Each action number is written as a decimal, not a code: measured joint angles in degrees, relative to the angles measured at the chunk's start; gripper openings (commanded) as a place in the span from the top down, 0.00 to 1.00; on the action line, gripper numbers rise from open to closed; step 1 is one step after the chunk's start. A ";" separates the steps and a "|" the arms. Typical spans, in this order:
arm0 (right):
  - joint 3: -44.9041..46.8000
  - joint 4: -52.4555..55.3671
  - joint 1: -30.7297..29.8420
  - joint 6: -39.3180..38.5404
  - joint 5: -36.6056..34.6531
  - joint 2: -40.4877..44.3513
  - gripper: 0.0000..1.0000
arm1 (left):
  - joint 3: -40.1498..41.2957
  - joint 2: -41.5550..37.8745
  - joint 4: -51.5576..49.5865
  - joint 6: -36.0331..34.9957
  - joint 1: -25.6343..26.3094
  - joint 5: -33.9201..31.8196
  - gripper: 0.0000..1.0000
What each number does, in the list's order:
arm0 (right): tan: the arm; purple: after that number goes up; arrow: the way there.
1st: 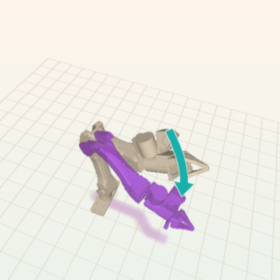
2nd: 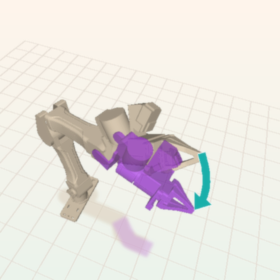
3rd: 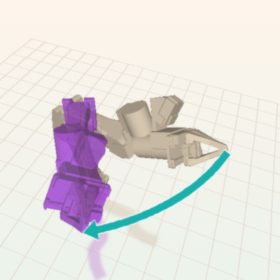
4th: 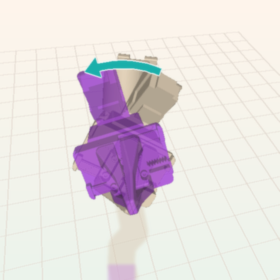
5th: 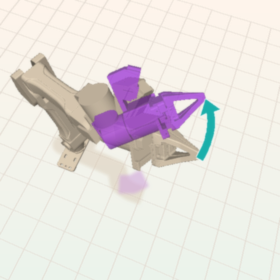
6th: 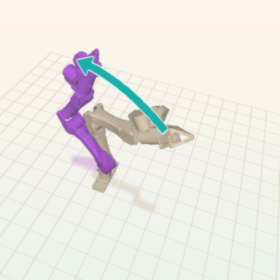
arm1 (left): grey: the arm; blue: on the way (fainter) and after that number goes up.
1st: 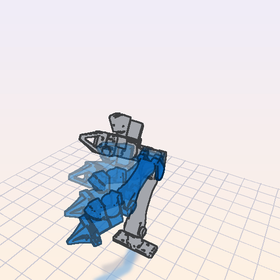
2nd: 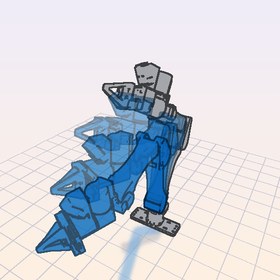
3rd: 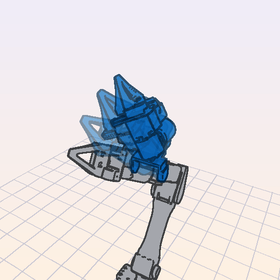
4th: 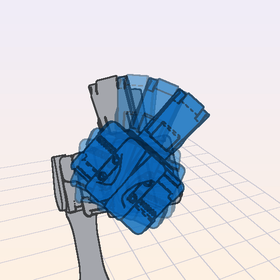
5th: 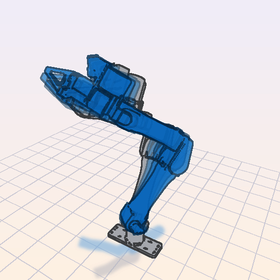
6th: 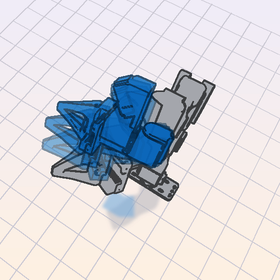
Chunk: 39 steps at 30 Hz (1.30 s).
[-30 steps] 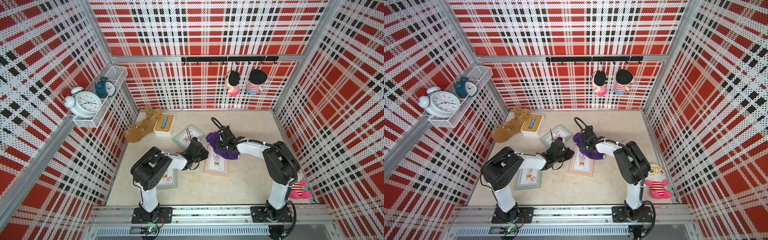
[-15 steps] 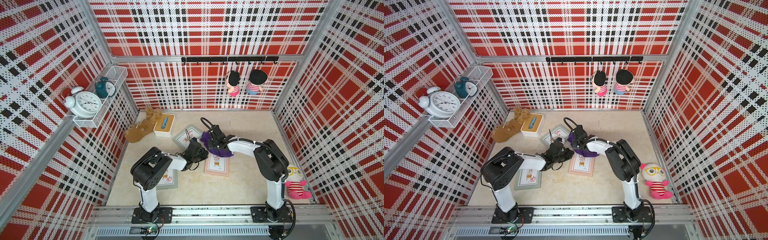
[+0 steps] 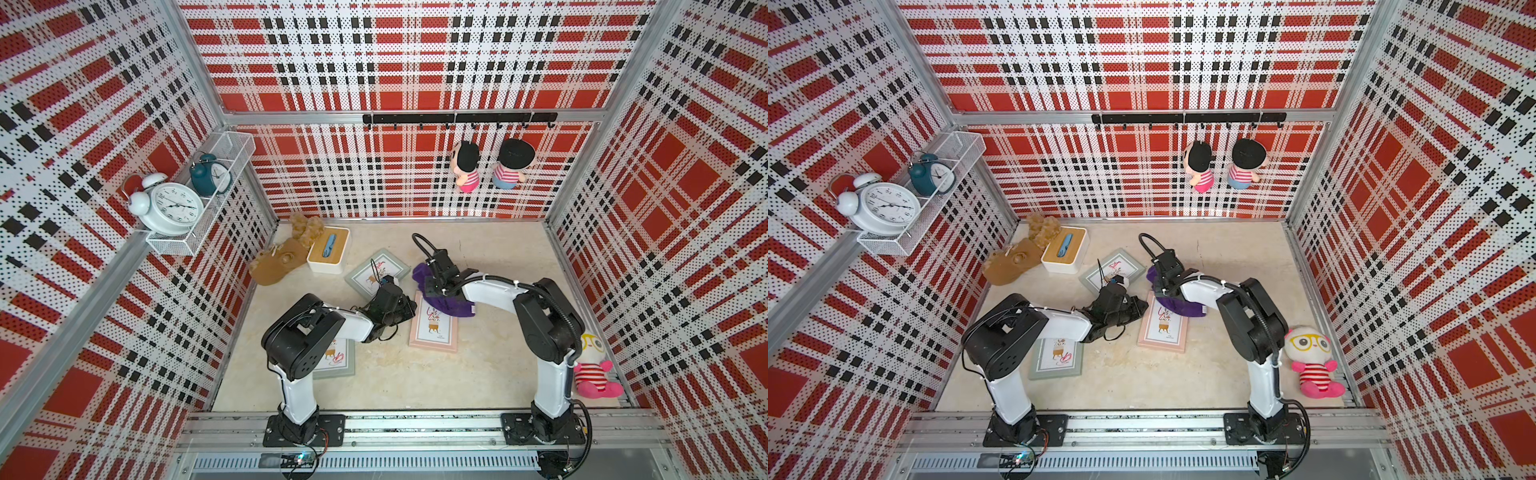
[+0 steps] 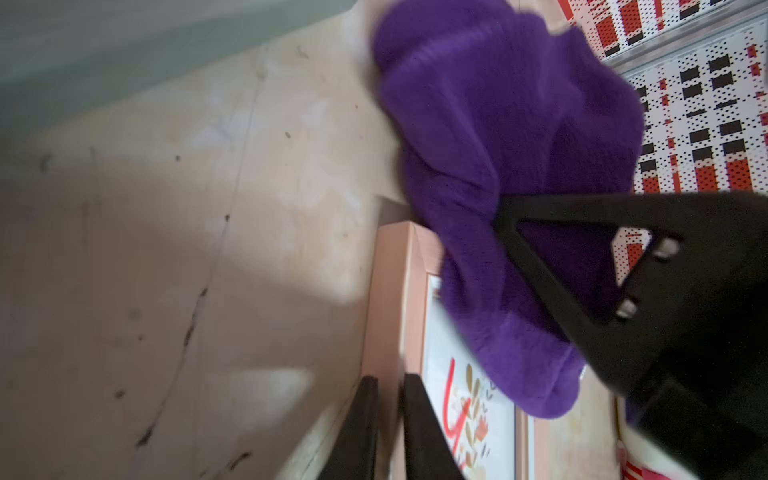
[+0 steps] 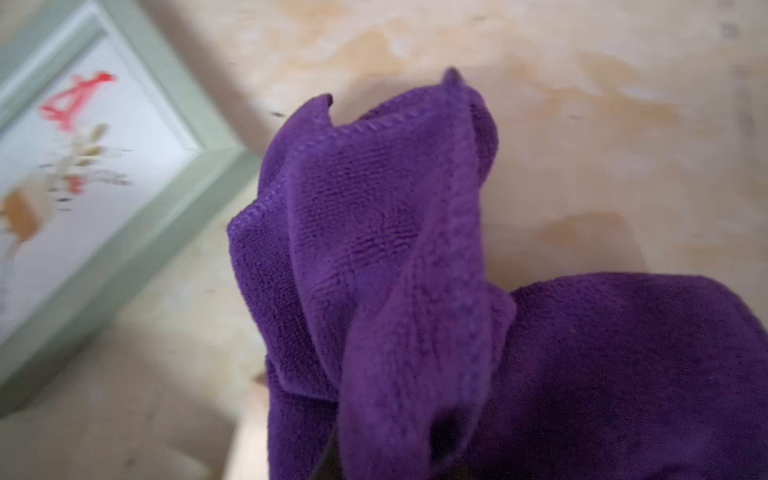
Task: Wipe the picture frame with a cloth
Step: Wipe the dirt from the picture frame.
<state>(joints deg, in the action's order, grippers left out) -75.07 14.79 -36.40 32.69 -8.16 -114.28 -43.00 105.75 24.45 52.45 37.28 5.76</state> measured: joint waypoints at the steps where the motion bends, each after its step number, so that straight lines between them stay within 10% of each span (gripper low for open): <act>1: -0.74 -1.18 -0.72 0.31 0.68 -0.76 1.00 | 0.00 0.00 0.00 0.04 0.00 0.00 0.84; 12: 12.28 -1.22 7.48 -2.10 -0.96 9.20 1.00 | -0.02 0.02 0.00 0.11 0.11 -0.02 0.85; 23: -0.61 -1.81 -0.81 -0.83 0.26 -1.16 1.00 | -0.09 0.00 -0.17 0.28 0.31 -0.17 0.85; 32: 17.55 4.28 15.39 -3.54 -6.51 15.50 1.00 | -1.40 -0.09 -2.78 -0.17 0.31 -0.11 0.82; 39: 26.64 5.81 15.08 -1.07 -1.57 23.45 1.00 | -7.96 0.96 -12.41 -3.93 0.13 2.78 0.69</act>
<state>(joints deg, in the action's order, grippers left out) -48.42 20.60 -21.32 31.62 -9.74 -90.83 -50.96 106.72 12.03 48.51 37.41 8.54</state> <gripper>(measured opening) 0.134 0.282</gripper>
